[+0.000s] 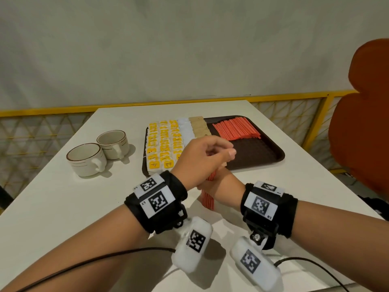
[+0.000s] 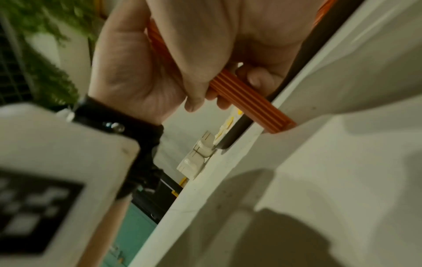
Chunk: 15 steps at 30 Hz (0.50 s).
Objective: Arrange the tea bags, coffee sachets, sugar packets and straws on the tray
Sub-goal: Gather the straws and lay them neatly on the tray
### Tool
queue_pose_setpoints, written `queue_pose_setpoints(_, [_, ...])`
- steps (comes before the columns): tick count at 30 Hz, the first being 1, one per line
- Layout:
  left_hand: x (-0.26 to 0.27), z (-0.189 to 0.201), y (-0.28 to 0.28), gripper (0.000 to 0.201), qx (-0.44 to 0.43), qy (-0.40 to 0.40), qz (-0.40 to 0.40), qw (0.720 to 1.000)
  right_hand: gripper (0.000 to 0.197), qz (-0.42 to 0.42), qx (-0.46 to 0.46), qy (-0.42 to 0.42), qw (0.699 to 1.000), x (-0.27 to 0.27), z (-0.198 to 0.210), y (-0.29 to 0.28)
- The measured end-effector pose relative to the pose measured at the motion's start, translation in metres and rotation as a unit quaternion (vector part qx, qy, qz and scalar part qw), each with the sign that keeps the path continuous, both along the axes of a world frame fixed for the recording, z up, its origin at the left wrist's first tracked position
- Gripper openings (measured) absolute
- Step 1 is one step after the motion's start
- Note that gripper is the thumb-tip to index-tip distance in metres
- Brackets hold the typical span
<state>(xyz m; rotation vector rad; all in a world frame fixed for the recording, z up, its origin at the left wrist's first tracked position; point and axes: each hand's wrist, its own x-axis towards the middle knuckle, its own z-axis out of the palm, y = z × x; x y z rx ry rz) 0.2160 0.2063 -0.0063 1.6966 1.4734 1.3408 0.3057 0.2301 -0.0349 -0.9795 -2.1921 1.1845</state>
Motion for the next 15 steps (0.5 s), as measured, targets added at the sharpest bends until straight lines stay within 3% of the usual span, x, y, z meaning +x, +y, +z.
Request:
queue_pose_setpoints(2, [-0.002, -0.001, 0.003, 0.018, -0.041, 0.023, -0.022, 0.999, 0.016, -0.01, -0.032, 0.021, 0.999, -0.004, -0.005, 0.001])
queue_pose_setpoints(5, [-0.004, 0.003, 0.005, 0.027, -0.039, 0.111, -0.031, 0.993, 0.023, 0.021, -0.045, 0.039, 0.998, -0.003, -0.002, 0.003])
queue_pose_setpoints(8, [-0.004, 0.003, 0.006, 0.033, -0.065, 0.082, -0.043, 0.994, 0.039, 0.029, 0.012, -0.02, 0.999, -0.003, -0.008, 0.008])
queue_pose_setpoints(11, [-0.001, 0.0, 0.007, 0.027, -0.059, 0.035, -0.043, 0.997, 0.023, 0.033, 0.045, -0.067, 0.996, -0.003, -0.004, 0.005])
queue_pose_setpoints(12, [-0.001, 0.0, 0.005, 0.021, -0.055, 0.02, -0.052, 0.997, 0.017, 0.048, 0.055, -0.102, 0.992, 0.002, 0.002, 0.004])
queue_pose_setpoints(13, [0.0, 0.0, 0.002, 0.016, -0.051, 0.013, -0.063, 0.997, 0.024, 0.068, 0.069, -0.163, 0.982, 0.004, 0.004, 0.005])
queue_pose_setpoints(14, [0.0, -0.002, 0.0, 0.015, -0.045, 0.016, -0.071, 0.996, 0.031, 0.089, 0.108, -0.23, 0.963, 0.005, 0.003, 0.006])
queue_pose_setpoints(15, [0.0, -0.003, -0.003, 0.019, -0.035, 0.025, -0.077, 0.996, 0.033, 0.095, 0.15, -0.334, 0.926, -0.008, -0.001, 0.004])
